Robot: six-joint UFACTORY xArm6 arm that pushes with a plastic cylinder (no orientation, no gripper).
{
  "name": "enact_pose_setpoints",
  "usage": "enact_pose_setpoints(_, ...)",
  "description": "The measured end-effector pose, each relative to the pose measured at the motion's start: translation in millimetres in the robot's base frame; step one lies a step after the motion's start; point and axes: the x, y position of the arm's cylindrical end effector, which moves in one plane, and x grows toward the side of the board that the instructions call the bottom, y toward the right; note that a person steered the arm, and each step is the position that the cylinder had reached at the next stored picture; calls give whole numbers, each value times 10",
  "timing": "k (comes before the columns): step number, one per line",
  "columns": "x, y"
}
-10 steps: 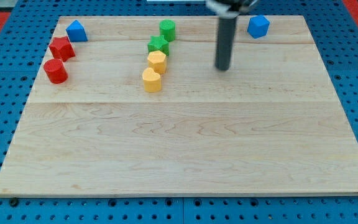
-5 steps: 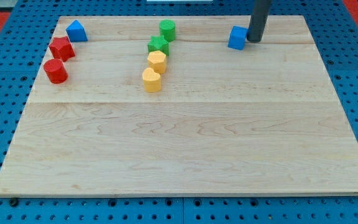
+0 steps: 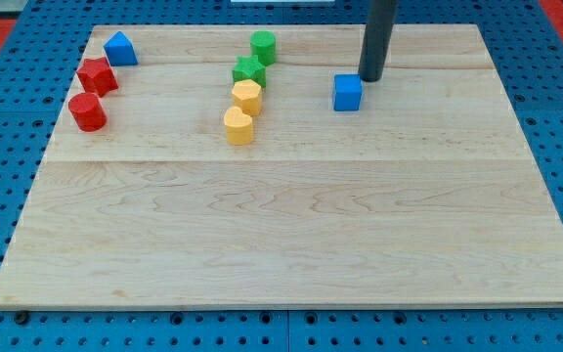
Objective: Push the blue cube to the left center of the board
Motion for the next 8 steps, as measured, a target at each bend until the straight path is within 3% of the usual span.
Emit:
enact_pose_setpoints(2, 1132, -280)
enact_pose_setpoints(3, 1418, -490)
enact_pose_setpoints(4, 1094, -472)
enact_pose_setpoints(5, 1124, -828)
enact_pose_setpoints(6, 1626, -1106)
enact_pose_setpoints(7, 1827, -1121)
enact_pose_setpoints(8, 1699, -1575)
